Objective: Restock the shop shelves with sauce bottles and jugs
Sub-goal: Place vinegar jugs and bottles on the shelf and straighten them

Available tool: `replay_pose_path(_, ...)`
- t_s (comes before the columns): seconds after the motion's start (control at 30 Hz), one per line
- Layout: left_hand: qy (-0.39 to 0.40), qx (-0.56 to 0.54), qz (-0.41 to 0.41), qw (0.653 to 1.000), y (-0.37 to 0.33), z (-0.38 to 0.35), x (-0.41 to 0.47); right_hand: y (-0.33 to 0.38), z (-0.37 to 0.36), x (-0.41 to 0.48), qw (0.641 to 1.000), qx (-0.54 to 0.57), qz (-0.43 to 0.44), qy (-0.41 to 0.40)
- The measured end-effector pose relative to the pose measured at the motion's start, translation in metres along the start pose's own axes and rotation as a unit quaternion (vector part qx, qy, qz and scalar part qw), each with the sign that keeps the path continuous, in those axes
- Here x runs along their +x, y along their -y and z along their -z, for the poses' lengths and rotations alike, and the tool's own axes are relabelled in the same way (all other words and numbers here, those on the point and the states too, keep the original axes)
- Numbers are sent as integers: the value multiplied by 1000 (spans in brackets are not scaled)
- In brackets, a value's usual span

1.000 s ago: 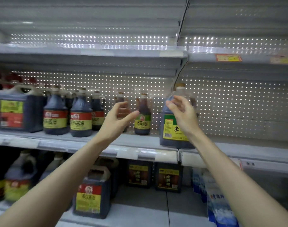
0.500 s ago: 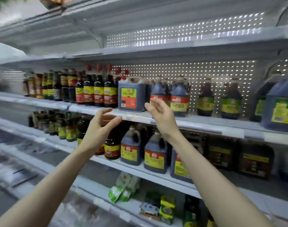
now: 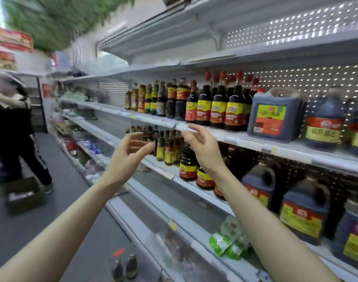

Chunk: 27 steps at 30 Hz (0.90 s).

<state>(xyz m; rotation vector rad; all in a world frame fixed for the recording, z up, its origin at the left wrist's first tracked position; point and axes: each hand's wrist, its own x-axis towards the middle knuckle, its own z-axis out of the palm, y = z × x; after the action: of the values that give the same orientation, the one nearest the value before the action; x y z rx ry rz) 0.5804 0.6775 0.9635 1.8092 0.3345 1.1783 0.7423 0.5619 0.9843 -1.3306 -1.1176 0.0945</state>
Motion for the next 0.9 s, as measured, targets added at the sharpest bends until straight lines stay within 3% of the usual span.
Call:
replay_pose_path(0.37, 16, 79, 4, 997, 134, 85, 180, -118, -131, 184, 1000, 22, 6, -15)
replay_pose_path(0.63, 46, 51, 16, 998, 245, 121, 311, -206, -205, 302, 999, 2, -27, -39)
replay_pose_path(0.9, 161, -16, 51, 985, 399, 115, 408, -320, -255, 353, 985, -58, -112, -117)
